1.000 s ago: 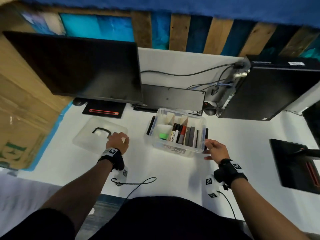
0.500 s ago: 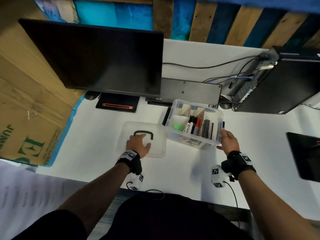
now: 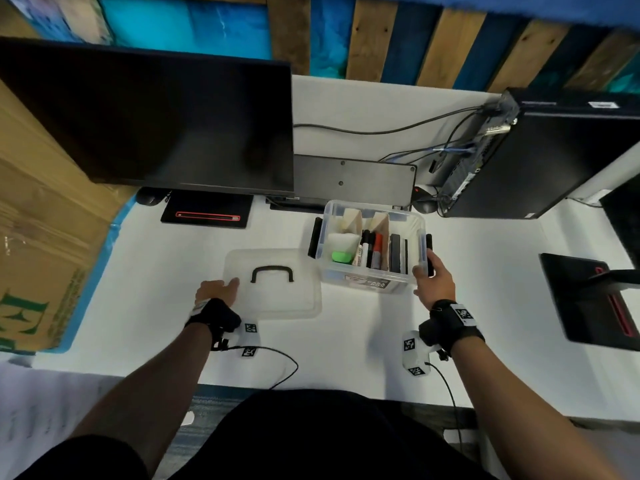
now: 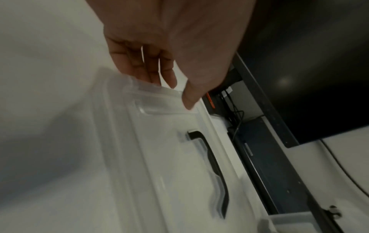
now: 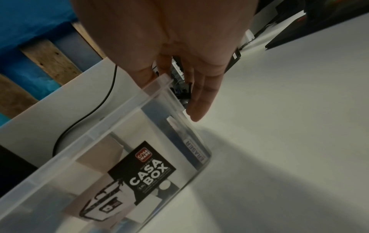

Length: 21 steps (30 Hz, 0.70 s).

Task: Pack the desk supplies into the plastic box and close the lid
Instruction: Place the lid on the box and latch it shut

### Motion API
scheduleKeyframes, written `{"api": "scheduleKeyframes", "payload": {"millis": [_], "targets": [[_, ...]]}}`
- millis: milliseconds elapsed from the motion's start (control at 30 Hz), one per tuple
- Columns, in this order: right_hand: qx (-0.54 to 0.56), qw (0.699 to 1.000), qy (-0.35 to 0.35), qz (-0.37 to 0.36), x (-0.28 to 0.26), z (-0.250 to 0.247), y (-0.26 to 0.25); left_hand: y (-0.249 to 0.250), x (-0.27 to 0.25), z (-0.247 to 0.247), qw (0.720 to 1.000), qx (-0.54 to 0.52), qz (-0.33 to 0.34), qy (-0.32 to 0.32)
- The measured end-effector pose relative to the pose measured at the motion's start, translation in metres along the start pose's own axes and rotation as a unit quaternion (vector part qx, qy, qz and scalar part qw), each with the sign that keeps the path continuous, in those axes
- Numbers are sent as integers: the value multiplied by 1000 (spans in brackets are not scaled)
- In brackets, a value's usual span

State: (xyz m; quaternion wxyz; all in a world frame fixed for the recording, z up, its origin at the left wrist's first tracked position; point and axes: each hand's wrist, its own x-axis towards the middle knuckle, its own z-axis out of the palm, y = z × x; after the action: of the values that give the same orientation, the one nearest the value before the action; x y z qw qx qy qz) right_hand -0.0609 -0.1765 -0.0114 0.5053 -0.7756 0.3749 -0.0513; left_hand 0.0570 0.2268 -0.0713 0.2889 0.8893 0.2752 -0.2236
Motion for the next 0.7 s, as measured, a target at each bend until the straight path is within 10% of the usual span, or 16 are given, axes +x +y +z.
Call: {"api": "scheduleKeyframes", "payload": {"millis": [467,700], "targets": [[46,994,-98,-18,10,-17,-4,67,-88,-133,917,-262,297,35],[110,987,-116,35,13,-16,-12,155,-115,-22,902,-330,260,-99]]}}
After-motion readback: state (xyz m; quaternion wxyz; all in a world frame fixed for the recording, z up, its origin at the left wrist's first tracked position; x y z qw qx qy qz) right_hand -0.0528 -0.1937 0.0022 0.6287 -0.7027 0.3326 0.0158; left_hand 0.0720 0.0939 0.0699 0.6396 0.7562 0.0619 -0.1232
